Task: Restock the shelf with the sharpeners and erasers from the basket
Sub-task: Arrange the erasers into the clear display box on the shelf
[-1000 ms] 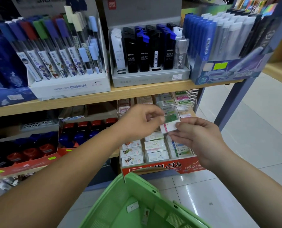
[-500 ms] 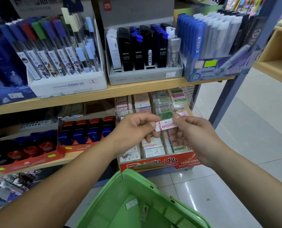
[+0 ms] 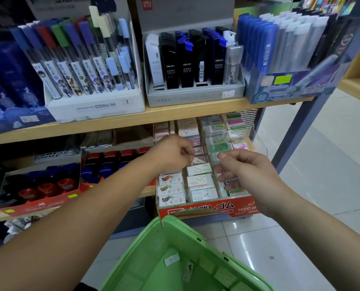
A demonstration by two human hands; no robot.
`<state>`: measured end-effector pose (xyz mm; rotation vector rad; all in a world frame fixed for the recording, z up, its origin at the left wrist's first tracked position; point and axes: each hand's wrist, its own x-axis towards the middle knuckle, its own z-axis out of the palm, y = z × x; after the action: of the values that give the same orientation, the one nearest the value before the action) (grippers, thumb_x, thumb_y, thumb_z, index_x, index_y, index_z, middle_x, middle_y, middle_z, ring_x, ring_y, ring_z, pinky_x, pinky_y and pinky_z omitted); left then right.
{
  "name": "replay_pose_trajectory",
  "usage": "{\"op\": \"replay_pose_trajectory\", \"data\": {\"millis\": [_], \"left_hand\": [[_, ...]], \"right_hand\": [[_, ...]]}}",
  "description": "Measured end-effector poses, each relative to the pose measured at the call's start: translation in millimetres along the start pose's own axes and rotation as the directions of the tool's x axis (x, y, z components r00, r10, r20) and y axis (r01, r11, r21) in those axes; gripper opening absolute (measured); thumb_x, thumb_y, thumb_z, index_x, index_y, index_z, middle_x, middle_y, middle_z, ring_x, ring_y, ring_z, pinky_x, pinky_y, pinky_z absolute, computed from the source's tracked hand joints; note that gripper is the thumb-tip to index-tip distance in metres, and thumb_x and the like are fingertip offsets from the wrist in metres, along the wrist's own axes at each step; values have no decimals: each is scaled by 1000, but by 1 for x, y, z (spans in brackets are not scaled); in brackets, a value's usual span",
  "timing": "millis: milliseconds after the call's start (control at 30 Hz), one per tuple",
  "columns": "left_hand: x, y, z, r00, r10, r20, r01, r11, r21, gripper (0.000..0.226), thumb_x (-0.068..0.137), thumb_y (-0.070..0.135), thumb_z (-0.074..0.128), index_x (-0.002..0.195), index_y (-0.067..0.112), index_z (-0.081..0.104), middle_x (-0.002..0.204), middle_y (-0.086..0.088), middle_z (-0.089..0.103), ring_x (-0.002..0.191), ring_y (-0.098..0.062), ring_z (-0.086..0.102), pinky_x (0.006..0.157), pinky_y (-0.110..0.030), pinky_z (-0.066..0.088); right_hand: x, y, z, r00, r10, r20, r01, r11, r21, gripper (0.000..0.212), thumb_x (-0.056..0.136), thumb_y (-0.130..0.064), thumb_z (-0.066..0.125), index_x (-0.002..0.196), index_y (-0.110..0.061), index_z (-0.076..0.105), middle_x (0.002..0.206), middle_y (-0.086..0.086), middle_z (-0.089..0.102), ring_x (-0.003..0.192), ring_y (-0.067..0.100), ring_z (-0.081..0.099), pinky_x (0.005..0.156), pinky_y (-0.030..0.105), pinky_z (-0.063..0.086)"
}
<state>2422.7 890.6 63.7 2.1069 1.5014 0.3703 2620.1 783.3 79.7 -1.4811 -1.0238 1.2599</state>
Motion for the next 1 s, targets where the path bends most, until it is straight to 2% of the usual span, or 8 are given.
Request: {"op": "replay_pose_trajectory", "data": {"millis": [133, 267, 433, 533, 633, 733, 900, 1000], "left_hand": [[4, 7, 0, 991, -2, 136, -19, 988, 155, 18, 101, 24, 60, 107, 24, 77, 112, 7, 67, 106, -15, 62, 90, -29, 51], [-19, 14, -12, 997, 73, -29, -71, 996, 55, 21, 102, 20, 58, 114, 21, 75, 123, 5, 70, 112, -13, 62, 97, -30, 51], [-88, 14, -16, 978, 165, -130, -165, 986, 10, 9, 97, 28, 67, 97, 24, 75, 79, 7, 70, 71, -5, 64, 65, -27, 54], [-130, 6, -4, 968, 145, -207, -157, 987, -44, 12, 95, 27, 69, 86, 22, 75, 68, 2, 67, 63, -11, 61, 58, -28, 49], [-170, -15, 24, 987, 80, -138, -91, 993, -69, 14, 94, 28, 69, 83, 22, 74, 67, 2, 68, 62, -16, 64, 56, -34, 53], [-208, -40, 70, 1000, 9, -10, -10, 996, -92, 16, 94, 30, 71, 82, 22, 75, 67, 4, 69, 61, -13, 64, 56, -33, 54], [-250, -75, 149, 970, -158, 185, 186, 972, -143, 11, 95, 31, 70, 90, 23, 77, 80, 8, 72, 74, -11, 68, 68, -29, 55], [-273, -91, 185, 902, -234, 363, 248, 969, 7, 25, 96, 38, 68, 113, 21, 75, 104, 2, 74, 92, -16, 67, 81, -30, 54]], "right_hand": [[-3, -2, -2, 1000, -3, 18, 4, 1000, -10, 15, 101, -24, 68, 102, -12, 76, 89, 9, 79, 69, 17, 73, 67, 37, 60], [-10, 0, -4, 998, -23, 50, 27, 997, -74, 14, 101, -22, 68, 102, -11, 76, 88, 9, 79, 73, 19, 73, 64, 32, 61], [-33, -3, 2, 970, -189, 153, 208, 970, -124, 17, 100, -20, 68, 94, -6, 76, 82, 11, 77, 76, 25, 73, 68, 37, 62], [-56, 1, 8, 917, -222, 330, 271, 956, -112, 26, 97, -27, 69, 81, -6, 73, 81, 17, 75, 71, 23, 69, 70, 41, 58], [-81, 24, 14, 815, -127, 565, 301, 927, -225, 32, 93, -31, 72, 80, -2, 72, 76, 18, 72, 67, 18, 65, 65, 29, 54], [-101, 70, 14, 694, -8, 720, 413, 823, -390, 32, 93, -41, 70, 76, -13, 72, 66, 10, 63, 62, 12, 56, 61, 29, 45], [-118, 142, 2, 681, 269, 681, 445, 586, -677, 30, 98, -48, 67, 79, -25, 71, 66, -17, 62, 62, 1, 55, 63, 23, 43], [-119, 182, 8, 690, 413, 595, 448, 402, -799, 41, 95, -63, 62, 107, -26, 75, 102, -12, 72, 91, 9, 66, 83, 30, 55]]}}
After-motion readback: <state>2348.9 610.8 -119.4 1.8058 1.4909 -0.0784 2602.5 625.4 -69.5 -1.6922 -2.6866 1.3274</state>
